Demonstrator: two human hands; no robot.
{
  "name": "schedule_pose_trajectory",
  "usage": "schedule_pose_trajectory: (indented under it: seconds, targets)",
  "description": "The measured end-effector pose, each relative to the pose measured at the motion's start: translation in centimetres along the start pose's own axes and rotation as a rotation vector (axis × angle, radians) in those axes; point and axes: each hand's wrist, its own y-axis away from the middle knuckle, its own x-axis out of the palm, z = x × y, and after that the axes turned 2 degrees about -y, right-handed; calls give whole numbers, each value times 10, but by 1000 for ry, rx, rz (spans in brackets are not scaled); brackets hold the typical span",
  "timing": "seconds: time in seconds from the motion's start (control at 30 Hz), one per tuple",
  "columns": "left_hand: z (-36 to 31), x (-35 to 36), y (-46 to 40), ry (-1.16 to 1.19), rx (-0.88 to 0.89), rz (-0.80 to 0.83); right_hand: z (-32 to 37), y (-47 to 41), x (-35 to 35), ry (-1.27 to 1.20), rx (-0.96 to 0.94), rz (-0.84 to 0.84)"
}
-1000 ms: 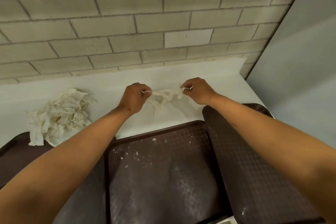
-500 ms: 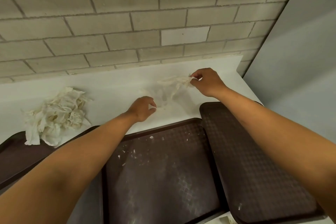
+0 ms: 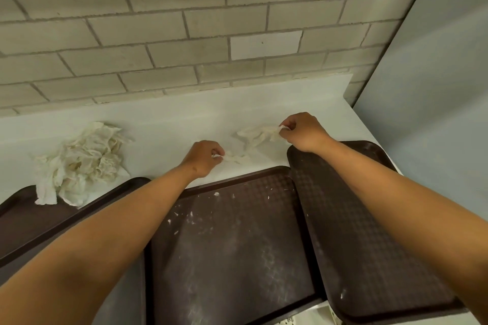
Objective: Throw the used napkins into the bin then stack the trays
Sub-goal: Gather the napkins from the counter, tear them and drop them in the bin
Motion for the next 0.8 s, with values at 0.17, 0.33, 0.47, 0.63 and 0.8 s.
schedule_pose_trajectory:
  seconds: [0.17,0.33,0.47,0.63,0.8]
  targets:
    - [-20,-22,19,235,-72,-115,5,14,-7,-67,-73,28]
    - [-42,-34,54,422,-118,-223,9,40,-15,-157,-151,33]
    - [-61,-27,89,510,-142,-250,7,67,-16,-253,-175,68]
    - [-87,-6,130,597,-199,-267,4,101,-14,-390,-178,118]
    - [-102,15,169,666,-225,-293,-6,134,-13,-458,-212,186]
